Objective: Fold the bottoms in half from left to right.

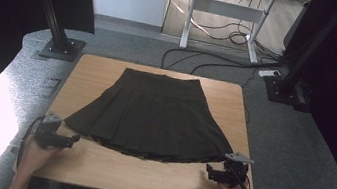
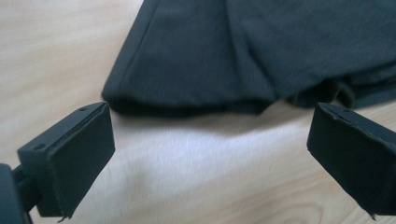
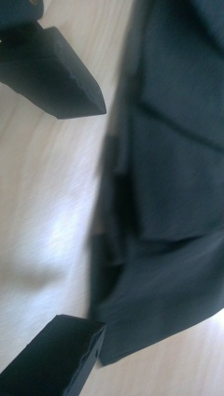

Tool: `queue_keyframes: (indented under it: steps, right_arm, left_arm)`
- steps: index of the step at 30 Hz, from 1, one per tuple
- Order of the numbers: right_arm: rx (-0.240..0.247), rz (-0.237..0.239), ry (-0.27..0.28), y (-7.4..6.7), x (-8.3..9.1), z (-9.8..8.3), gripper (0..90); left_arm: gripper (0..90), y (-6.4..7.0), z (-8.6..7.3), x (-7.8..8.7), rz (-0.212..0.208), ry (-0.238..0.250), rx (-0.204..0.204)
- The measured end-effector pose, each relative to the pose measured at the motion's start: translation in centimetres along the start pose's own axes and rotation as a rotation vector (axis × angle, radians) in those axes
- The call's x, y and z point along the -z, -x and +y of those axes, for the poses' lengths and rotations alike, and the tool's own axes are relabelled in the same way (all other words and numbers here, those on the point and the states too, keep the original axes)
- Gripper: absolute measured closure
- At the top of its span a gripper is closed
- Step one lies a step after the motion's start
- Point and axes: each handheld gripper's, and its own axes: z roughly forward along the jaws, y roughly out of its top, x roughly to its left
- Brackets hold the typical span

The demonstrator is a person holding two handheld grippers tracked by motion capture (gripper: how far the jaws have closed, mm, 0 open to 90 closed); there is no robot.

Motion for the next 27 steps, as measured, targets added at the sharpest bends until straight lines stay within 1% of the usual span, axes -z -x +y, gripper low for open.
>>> queue_keyframes:
  steps: [1,4,5,6,7,8,9,10,11,12,13,14,16,17,18,19,20,21,22,23,25,26,27]
  right_arm:
    - [0.006,0.008,0.002,-0.1,-0.1,0.4,0.0]
    - [0.034,0.020,0.007,-0.6,-0.4,1.9,0.0]
    - [0.034,0.034,0.012,-0.7,-0.6,2.4,0.0]
    - [0.034,0.059,0.021,-0.9,-1.2,3.6,0.0]
    - [0.035,0.066,0.023,-1.0,-1.5,4.0,0.0]
    - [0.035,0.066,0.023,-1.0,-1.5,4.0,0.0]
    - [0.036,0.078,0.022,-1.2,-2.2,5.1,0.0]
    - [0.037,0.087,0.019,-1.3,-2.6,5.6,0.0]
    - [0.037,0.087,0.019,-1.3,-2.6,5.6,0.0]
    - [0.038,0.093,0.015,-1.4,-3.0,6.1,0.0]
    - [0.045,0.100,0.010,-1.8,-3.7,7.3,0.0]
    - [0.047,0.103,0.008,-2.0,-4.0,7.6,0.0]
    - [0.053,0.112,0.010,-2.4,-4.6,8.6,0.0]
    - [0.051,0.118,0.009,-2.7,-5.0,9.1,0.0]
    - [0.048,0.121,0.010,-3.0,-5.4,9.6,0.0]
    - [0.049,0.126,0.009,-3.2,-5.7,9.9,0.0]
    - [0.050,0.133,0.007,-3.5,-6.1,10.2,0.0]
    - [0.050,0.133,0.007,-3.5,-6.1,10.2,0.0]
    - [0.055,0.136,0.005,-3.8,-6.5,10.5,0.0]
    - [0.058,0.140,0.004,-4.5,-7.4,11.0,0.0]
    - [0.057,0.140,0.003,-4.6,-7.7,11.0,0.0]
    - [0.061,0.135,-0.009,-5.1,-8.5,10.9,0.0]
    - [0.063,0.130,-0.014,-5.3,-8.8,10.8,0.0]
  left_arm:
    - [0.9,0.0,0.5,0.0,0.004,0.005,-0.006]
    - [1.4,0.1,2.6,-0.2,-0.005,0.017,-0.032]
    - [1.5,0.2,3.6,-0.4,-0.012,0.023,-0.043]
    - [1.6,0.5,5.0,-0.6,-0.026,0.031,-0.058]
    - [1.6,0.7,5.8,-0.8,-0.030,0.036,-0.064]
    - [1.6,0.7,5.8,-0.8,-0.030,0.036,-0.064]
    - [1.9,0.8,6.6,-1.1,-0.034,0.040,-0.073]
    - [2.5,1.1,7.9,-1.7,-0.052,0.046,-0.085]
    - [2.6,1.1,7.9,-1.7,-0.052,0.046,-0.085]
    - [2.6,1.2,8.6,-2.2,-0.066,0.044,-0.092]
    - [3.8,1.3,9.1,-2.7,-0.073,0.042,-0.094]
    - [4.0,1.4,9.8,-3.7,-0.087,0.030,-0.100]
    - [4.7,1.3,10.3,-5.0,-0.089,0.009,-0.108]
    - [4.7,1.3,10.3,-5.0,-0.089,0.009,-0.108]
    - [4.7,1.2,10.5,-6.3,-0.085,-0.013,-0.110]
    - [4.8,1.2,10.5,-6.3,-0.085,-0.013,-0.110]
    - [4.8,0.8,10.5,-7.5,-0.090,-0.025,-0.094]
    - [4.9,0.8,10.5,-7.5,-0.090,-0.025,-0.094]
    - [4.9,0.6,10.4,-8.2,-0.088,-0.036,-0.089]
    - [5.1,0.5,10.3,-8.7,-0.080,-0.046,-0.091]
    - [5.1,0.3,10.0,-9.6,-0.069,-0.067,-0.099]
    - [6.1,0.0,9.6,-10.2,-0.067,-0.084,-0.096]
    - [6.8,0.0,9.6,-10.2,-0.067,-0.084,-0.096]
